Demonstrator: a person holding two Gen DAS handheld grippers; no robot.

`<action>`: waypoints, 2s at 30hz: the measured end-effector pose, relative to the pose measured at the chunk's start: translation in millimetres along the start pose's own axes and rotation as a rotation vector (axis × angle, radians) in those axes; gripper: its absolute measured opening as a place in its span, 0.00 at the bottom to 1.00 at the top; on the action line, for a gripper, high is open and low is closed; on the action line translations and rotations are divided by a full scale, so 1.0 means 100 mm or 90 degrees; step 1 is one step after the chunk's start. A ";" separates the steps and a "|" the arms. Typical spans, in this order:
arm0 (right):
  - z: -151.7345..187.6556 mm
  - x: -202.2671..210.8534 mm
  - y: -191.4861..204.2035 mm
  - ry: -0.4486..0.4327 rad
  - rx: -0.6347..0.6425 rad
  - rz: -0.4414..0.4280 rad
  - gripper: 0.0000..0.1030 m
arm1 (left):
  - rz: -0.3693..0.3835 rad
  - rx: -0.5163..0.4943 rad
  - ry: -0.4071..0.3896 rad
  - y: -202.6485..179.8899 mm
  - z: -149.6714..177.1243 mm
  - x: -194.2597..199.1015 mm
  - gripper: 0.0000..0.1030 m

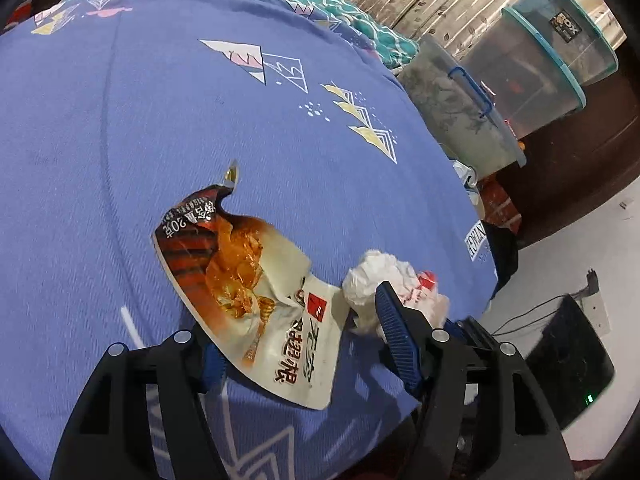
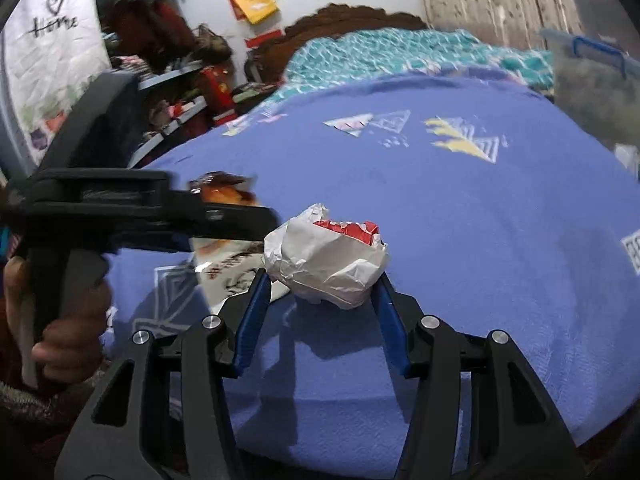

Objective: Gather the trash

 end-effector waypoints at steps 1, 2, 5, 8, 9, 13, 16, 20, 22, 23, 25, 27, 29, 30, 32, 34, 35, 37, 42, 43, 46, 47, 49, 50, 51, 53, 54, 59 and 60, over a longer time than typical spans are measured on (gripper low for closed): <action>0.00 0.02 -0.01 -0.007 0.001 0.007 0.52 | -0.006 -0.004 -0.001 -0.01 0.00 0.00 0.60; -0.01 0.03 -0.05 -0.012 -0.005 0.013 0.52 | -0.011 -0.008 -0.001 -0.02 -0.02 -0.01 0.60; -0.02 0.04 -0.18 -0.018 -0.033 0.043 0.53 | -0.023 -0.017 -0.002 0.00 0.00 0.00 0.60; -0.03 0.05 -0.29 -0.026 -0.059 0.059 0.64 | -0.039 -0.021 -0.007 0.02 0.02 0.02 0.52; -0.04 0.05 -0.31 -0.032 -0.064 0.064 0.69 | -0.050 -0.024 -0.008 0.03 0.03 0.03 0.47; -0.07 0.08 -0.35 -0.046 -0.071 0.070 0.82 | -0.056 -0.024 -0.005 0.08 0.05 0.03 0.23; -0.08 0.08 -0.36 -0.051 -0.070 0.075 0.86 | -0.056 -0.035 -0.012 0.04 0.05 0.07 0.20; -0.10 0.09 -0.40 -0.058 -0.079 0.082 0.87 | -0.068 -0.071 -0.013 -0.07 0.06 0.10 0.20; -0.12 0.08 -0.42 -0.057 -0.082 0.083 0.87 | -0.072 -0.085 -0.011 -0.12 0.06 0.10 0.20; -0.12 0.07 -0.42 -0.057 -0.082 0.082 0.86 | -0.081 -0.096 -0.009 -0.15 0.07 0.09 0.20; -0.12 0.04 -0.39 -0.051 -0.073 0.078 0.66 | -0.102 -0.118 -0.006 -0.21 0.08 0.09 0.20; -0.09 0.01 -0.34 -0.037 -0.053 0.079 0.57 | -0.131 -0.143 -0.009 -0.28 0.07 0.10 0.20; -0.09 0.04 -0.29 -0.052 -0.035 0.085 0.54 | -0.171 -0.166 -0.016 -0.33 0.06 0.12 0.20; -0.10 0.06 -0.28 -0.058 -0.033 0.085 0.54 | -0.195 -0.178 -0.019 -0.35 0.05 0.13 0.20; -0.11 0.12 -0.29 -0.079 -0.033 0.091 0.54 | -0.248 -0.198 -0.022 -0.36 0.01 0.16 0.20; -0.14 0.17 -0.34 -0.094 -0.040 0.098 0.54 | -0.277 -0.206 -0.026 -0.35 -0.05 0.18 0.20; -0.17 0.20 -0.39 -0.104 -0.048 0.103 0.54 | -0.291 -0.211 -0.029 -0.34 -0.08 0.18 0.20; -0.21 0.26 -0.52 -0.116 -0.071 0.112 0.54 | -0.311 -0.226 -0.033 -0.37 -0.15 0.17 0.20; -0.29 0.36 -0.79 -0.136 -0.111 0.129 0.54 | -0.328 -0.262 -0.031 -0.51 -0.32 0.05 0.20; -0.31 0.38 -0.86 -0.140 -0.119 0.132 0.54 | -0.329 -0.270 -0.029 -0.55 -0.36 0.00 0.20; -0.35 0.43 -1.04 -0.148 -0.139 0.142 0.54 | -0.329 -0.295 -0.023 -0.69 -0.50 -0.14 0.20; -0.36 0.44 -1.09 -0.150 -0.143 0.145 0.54 | -0.328 -0.301 -0.022 -0.73 -0.53 -0.18 0.20; -0.38 0.48 -1.23 -0.154 -0.157 0.149 0.54 | -0.325 -0.319 -0.017 -0.85 -0.61 -0.29 0.20; -0.39 0.49 -1.28 -0.156 -0.162 0.152 0.54 | -0.322 -0.325 -0.014 -0.90 -0.65 -0.34 0.20; -0.41 0.52 -1.34 -0.159 -0.168 0.155 0.54 | -0.318 -0.332 -0.011 -0.95 -0.69 -0.39 0.20; -0.44 0.59 -1.50 -0.169 -0.180 0.163 0.54 | -0.309 -0.351 -0.006 -1.11 -0.78 -0.52 0.20; -0.46 0.63 -1.56 -0.174 -0.184 0.167 0.54 | -0.305 -0.363 -0.004 -1.21 -0.83 -0.59 0.20; -0.56 0.83 -2.00 -0.203 -0.223 0.189 0.54 | -0.285 -0.417 0.008 -1.65 -1.02 -0.95 0.20; -0.58 0.86 -2.07 -0.207 -0.231 0.193 0.54 | -0.281 -0.427 0.011 -1.73 -1.05 -1.02 0.20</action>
Point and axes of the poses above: each gripper's, at about its wrist camera, not at the fingertips, and x roughly against the way its jaws point, y to its left, z to its underside, the point moved 4 cm from there along -x, roughly the way its jaws point, and after that the axes turned 11 degrees about -x, right-handed, at the moved point
